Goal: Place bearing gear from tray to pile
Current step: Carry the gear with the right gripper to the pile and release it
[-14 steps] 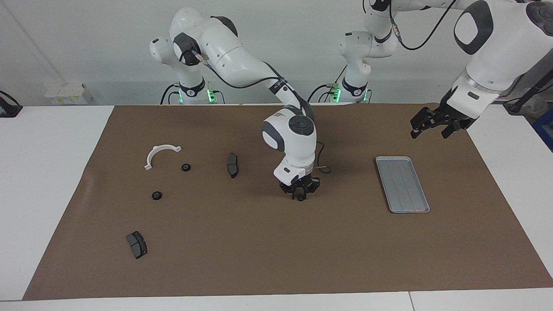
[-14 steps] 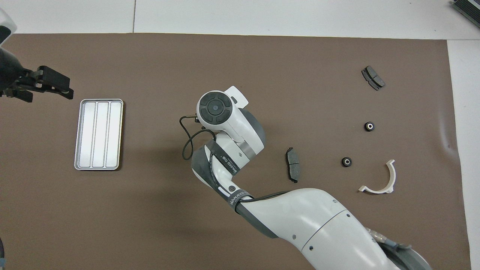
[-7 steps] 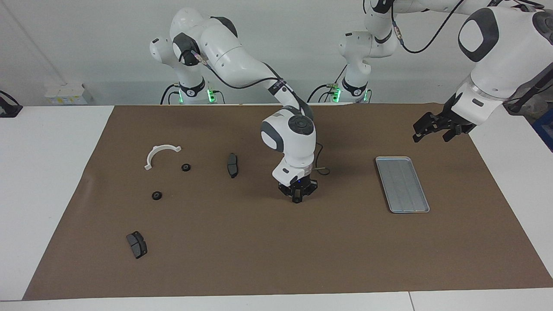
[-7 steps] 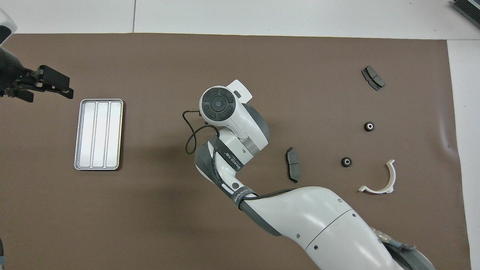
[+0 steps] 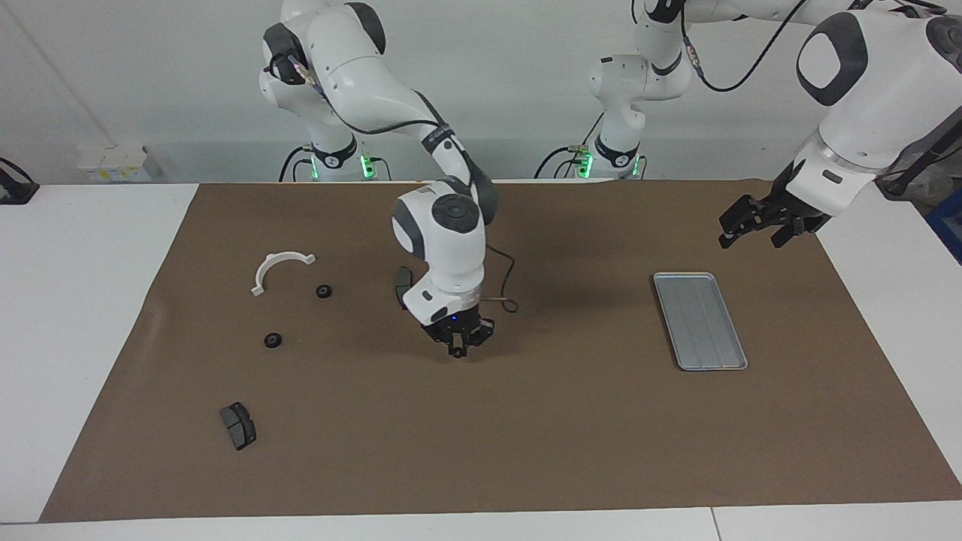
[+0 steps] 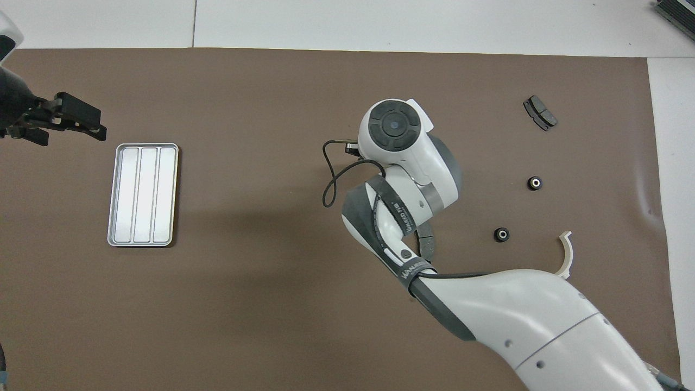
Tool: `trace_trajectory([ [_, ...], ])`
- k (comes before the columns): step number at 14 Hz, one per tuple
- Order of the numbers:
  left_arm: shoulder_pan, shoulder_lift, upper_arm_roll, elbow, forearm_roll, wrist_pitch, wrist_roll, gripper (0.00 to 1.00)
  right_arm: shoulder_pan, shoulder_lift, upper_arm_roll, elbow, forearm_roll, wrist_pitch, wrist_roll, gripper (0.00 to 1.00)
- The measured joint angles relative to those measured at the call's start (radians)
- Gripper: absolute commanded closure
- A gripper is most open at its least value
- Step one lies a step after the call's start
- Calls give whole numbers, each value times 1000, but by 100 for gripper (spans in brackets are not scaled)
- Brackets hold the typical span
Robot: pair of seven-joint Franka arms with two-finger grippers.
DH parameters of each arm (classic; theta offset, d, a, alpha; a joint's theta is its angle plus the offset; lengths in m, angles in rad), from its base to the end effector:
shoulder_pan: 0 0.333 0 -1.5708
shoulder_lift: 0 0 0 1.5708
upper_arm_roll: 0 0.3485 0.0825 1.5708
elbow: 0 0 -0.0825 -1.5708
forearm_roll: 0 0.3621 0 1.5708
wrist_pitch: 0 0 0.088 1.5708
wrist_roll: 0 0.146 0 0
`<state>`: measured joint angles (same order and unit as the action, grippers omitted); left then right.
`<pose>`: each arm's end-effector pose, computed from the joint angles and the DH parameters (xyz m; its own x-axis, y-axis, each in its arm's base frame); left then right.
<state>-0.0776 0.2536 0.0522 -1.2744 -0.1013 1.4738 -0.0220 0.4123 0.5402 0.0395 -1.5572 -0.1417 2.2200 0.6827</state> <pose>0.6046 -0.0354 0.5978 0.9984 -0.0142 -0.0554 -0.0094 -0.9962 0.0868 0.6444 0.2981 0.3452 0.9752 -0.1561 0.1567 -0.1586 -0.9873 0.0040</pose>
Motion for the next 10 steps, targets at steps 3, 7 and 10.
trace_trajectory([
  [3,0,-8,0,1,10,-7,3,0,-108,-141,1,-232,10,85,-141,100],
  [7,-6,-49,-4,3,46,-15,37,0,-252,-206,1,-366,82,114,-386,100],
  [10,-8,-95,-11,5,89,-15,96,0,-325,-206,1,-385,121,130,-498,92],
])
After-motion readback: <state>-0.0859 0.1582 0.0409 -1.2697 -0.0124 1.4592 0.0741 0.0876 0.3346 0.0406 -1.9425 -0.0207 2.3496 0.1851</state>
